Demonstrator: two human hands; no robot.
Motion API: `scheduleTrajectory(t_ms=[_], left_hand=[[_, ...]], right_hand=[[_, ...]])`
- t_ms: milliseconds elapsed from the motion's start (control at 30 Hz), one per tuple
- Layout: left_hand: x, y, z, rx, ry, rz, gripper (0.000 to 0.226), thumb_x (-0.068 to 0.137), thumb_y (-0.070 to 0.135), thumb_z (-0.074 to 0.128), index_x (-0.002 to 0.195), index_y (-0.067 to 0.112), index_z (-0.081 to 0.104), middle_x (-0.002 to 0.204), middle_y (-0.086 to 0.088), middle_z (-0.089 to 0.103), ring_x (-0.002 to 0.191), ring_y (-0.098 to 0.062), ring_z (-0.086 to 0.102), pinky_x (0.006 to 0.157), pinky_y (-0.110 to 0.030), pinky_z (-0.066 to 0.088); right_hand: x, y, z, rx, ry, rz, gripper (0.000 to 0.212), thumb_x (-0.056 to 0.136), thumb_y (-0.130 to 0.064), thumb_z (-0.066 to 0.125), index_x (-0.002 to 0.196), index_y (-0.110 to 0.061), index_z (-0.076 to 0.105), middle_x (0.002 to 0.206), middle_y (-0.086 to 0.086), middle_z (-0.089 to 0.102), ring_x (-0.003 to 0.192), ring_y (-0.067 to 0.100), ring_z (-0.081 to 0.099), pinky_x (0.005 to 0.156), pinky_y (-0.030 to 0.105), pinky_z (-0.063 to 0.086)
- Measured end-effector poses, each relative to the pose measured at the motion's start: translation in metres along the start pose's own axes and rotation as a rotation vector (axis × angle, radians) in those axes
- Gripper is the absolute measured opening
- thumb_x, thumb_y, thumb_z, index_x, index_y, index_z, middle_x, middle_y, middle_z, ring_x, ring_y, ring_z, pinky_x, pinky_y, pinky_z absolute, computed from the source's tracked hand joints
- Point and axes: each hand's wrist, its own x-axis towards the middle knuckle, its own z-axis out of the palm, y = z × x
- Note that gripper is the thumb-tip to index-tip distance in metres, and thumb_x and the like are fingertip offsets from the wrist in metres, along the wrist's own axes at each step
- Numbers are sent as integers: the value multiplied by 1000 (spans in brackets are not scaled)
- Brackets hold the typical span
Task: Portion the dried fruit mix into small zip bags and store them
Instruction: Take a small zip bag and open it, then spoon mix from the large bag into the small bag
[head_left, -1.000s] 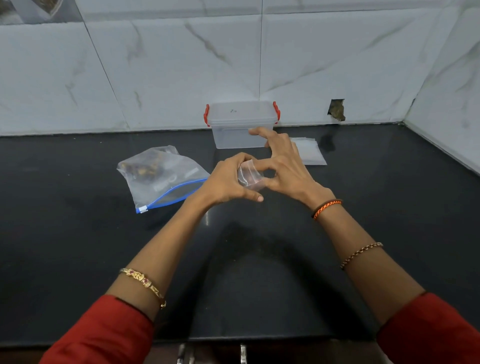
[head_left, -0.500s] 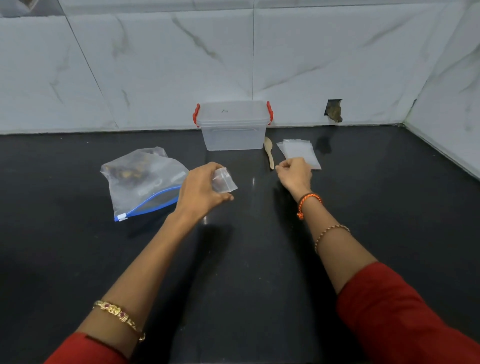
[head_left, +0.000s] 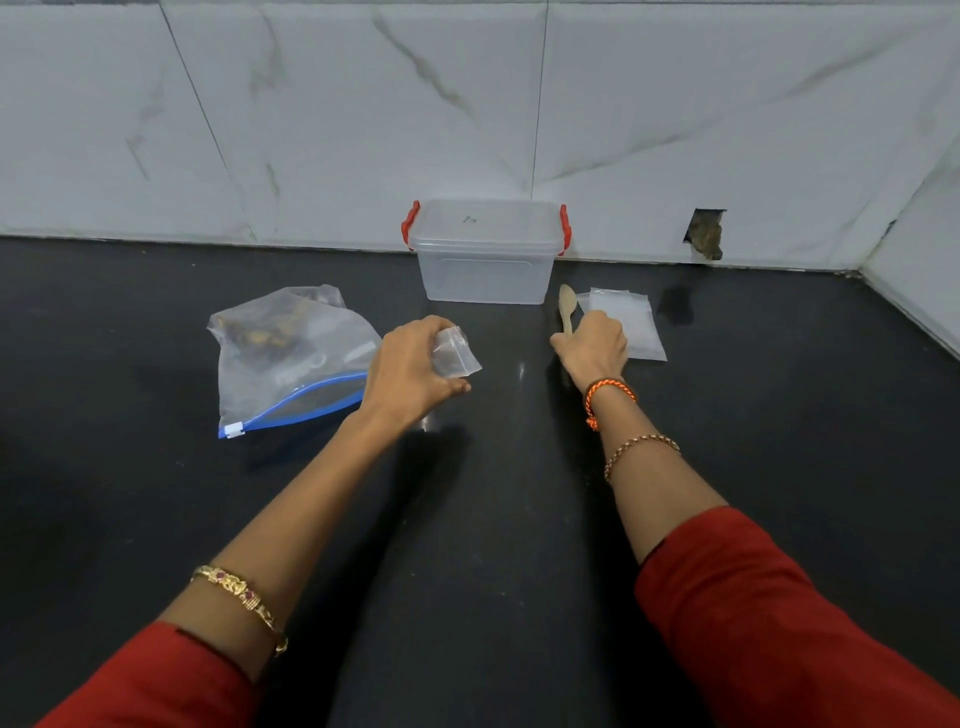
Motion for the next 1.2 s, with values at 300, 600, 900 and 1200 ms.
scheduleTrajectory(t_ms=[300,600,900,1200], left_hand=[[-15,-39,-47,263,208,1,43,70,4,66,112,11,61,105,-13,66,100,-35,59,78,-37,44],[-61,-81,-79,223,240,-281,49,73,13,72,119,12,57,109,-18,64,102,-41,57,82,-41,46],[-44,-93,-77,202,200,-312,42,77,16,61,118,12,55,103,-18,63,96,-40,56,68,-33,36],[-40,-101,-88,-254,307,-261,55,54,32,65,106,15,64,90,-8,67,86,-29,63,75,-39,54]], right_hand=[[-33,-5,-13,433,15,-187,21,83,-15,67,67,-19,54,73,7,68,69,19,67,71,33,56],[-82,-40,-19,692,-527,-303,10,75,-3,73,84,-6,70,68,2,67,56,5,63,52,12,51],[-113,-53,1,369,-555,-346,13,75,-8,75,66,-16,70,64,3,66,60,13,60,62,21,54],[-151,-111,56,144,-158,-460,26,83,-25,63,69,-4,69,69,14,69,73,32,63,68,35,51]])
